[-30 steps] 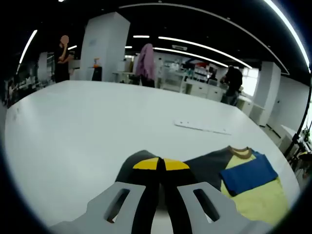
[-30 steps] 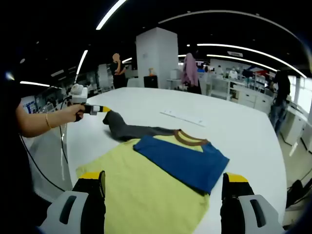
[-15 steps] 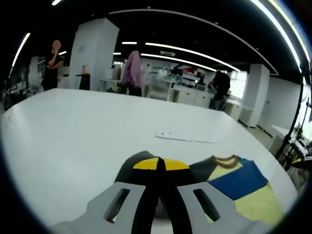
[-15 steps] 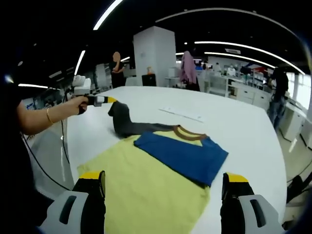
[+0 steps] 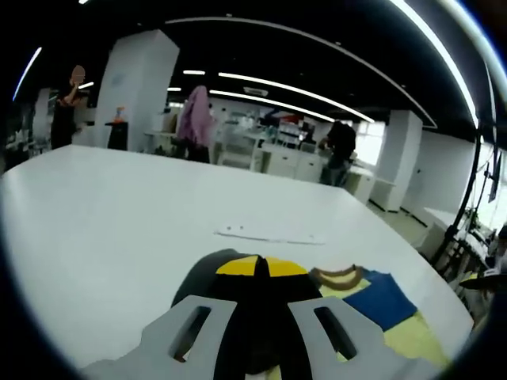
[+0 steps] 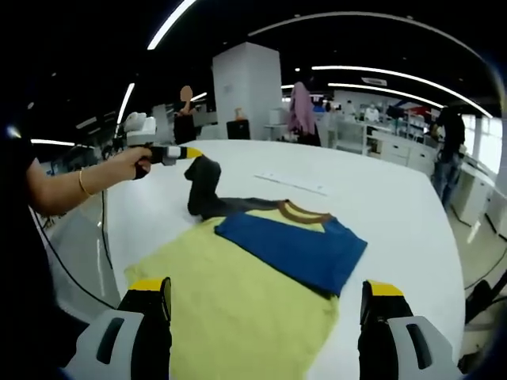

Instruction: Fold the garment on the visible template until the final outline fits inside the template.

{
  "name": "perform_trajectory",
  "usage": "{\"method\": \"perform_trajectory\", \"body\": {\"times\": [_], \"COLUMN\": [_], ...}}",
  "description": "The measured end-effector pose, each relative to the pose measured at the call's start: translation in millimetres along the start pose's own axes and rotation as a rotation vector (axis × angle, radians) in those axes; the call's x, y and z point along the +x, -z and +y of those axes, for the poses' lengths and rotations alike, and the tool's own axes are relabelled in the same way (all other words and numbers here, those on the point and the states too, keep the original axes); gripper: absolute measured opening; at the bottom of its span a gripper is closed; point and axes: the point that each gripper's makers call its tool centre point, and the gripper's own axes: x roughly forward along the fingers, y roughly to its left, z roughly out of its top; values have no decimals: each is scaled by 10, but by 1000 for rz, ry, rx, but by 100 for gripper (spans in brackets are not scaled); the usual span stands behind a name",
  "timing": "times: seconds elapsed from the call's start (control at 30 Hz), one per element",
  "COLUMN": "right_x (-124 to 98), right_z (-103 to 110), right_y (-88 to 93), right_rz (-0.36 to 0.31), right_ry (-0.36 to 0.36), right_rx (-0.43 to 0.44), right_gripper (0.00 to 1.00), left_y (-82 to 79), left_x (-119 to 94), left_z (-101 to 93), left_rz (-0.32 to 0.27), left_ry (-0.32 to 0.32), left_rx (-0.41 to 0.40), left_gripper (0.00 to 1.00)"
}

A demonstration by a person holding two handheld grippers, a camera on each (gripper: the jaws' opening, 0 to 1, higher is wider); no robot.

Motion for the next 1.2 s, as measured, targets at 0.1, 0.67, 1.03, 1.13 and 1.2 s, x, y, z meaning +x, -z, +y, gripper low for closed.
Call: {"method": "perform_trajectory", "body": {"times": [0.1,0.67,1.03,1.13,1.2], "right_x": [-13,-66,-107,-110,-113], "right_z": [-2,-41,-96,-119,-136], "right_y": [6,70,165,193,201], "right_rz": [0,11,29,36,37], "right_ry": [3,37,58,64,68], "right_rx": [1,34,66,69,71], "right_gripper": [99,99,98,98,98], "left_y": [-7,130,434,505,547], "left_x": [53,366,555,592,607], "left_z": [-133,-872,-1302,-1402,-1453], "left_rz": [-2,15,71,82,89], "left_ry": [24,158,187,200,208], "left_rx": [3,24,77,89,95], "left_gripper": [0,0,0,0,0]}}
